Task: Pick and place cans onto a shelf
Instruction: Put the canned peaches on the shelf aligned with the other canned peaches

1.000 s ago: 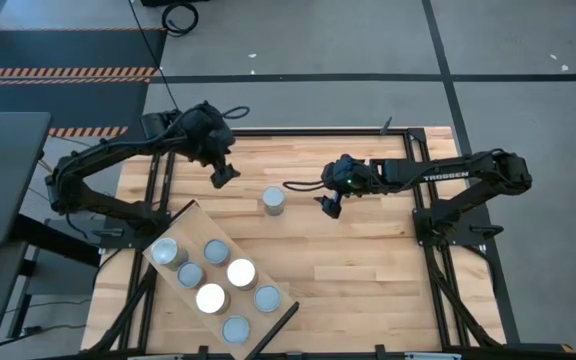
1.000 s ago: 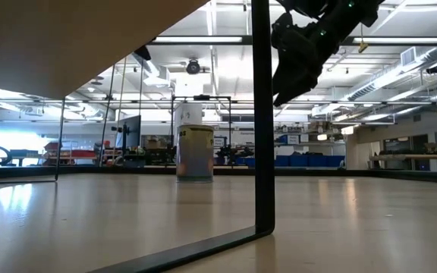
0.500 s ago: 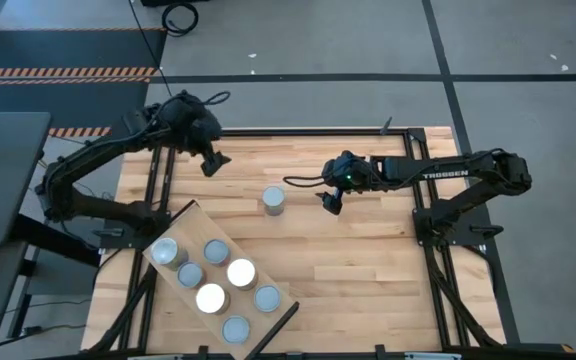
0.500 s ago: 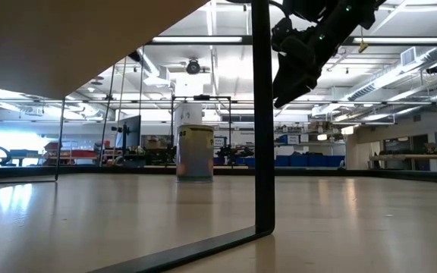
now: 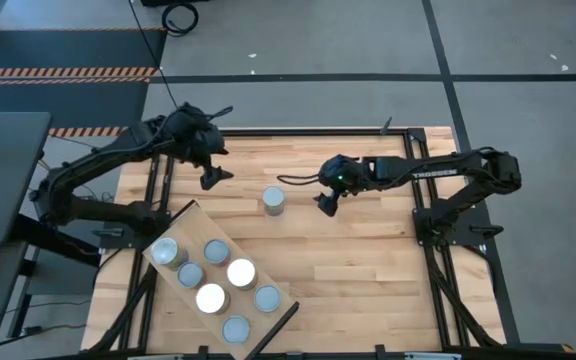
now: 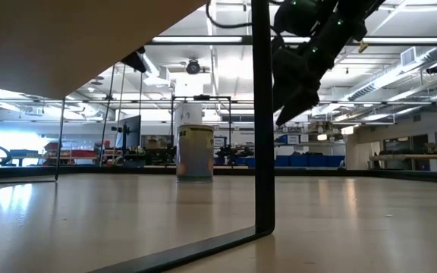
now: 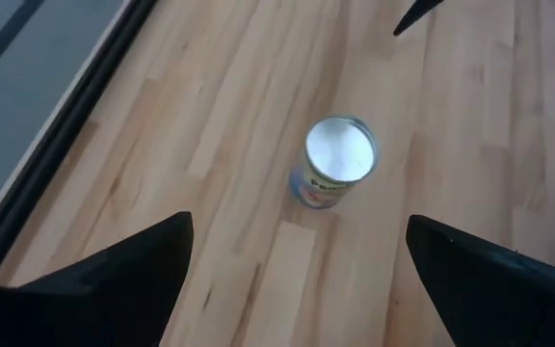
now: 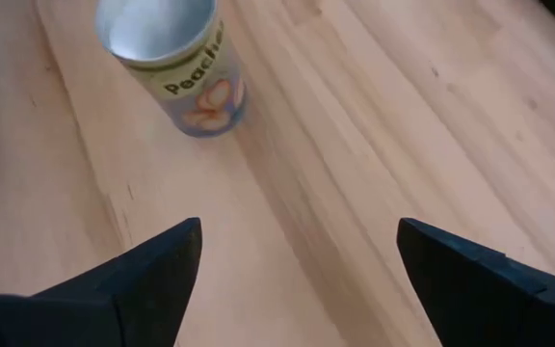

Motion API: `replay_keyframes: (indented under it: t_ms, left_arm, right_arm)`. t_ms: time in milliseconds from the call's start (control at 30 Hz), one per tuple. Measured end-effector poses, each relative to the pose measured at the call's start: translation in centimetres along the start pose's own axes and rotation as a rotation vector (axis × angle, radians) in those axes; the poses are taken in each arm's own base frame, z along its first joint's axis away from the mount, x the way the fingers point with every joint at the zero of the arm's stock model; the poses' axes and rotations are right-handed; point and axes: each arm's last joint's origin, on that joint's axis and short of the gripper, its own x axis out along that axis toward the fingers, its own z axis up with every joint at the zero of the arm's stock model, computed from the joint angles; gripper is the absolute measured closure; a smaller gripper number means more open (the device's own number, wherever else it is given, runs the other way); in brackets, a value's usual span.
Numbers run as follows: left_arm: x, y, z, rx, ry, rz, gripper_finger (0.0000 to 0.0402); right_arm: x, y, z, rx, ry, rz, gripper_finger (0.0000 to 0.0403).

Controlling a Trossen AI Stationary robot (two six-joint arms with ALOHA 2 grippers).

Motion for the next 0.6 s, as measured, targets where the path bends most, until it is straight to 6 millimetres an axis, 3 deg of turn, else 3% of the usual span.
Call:
replay_keyframes:
  t_ms: [200, 600]
  left_arm:
    - [0.0, -0.3, -1.1, 0.001, -0.035, -0.021, 0.0015]
    - [1.7, -0.2, -3.4, -0.012, -0.132, 0.000, 0.0015]
  right_arm:
    - [1.1, 0.1, -0.1, 0.044, 0.036, -0.013, 0.0053]
    - [3.3, 0.9, 2.9, 0.023, 0.081, -0.069, 0.0054]
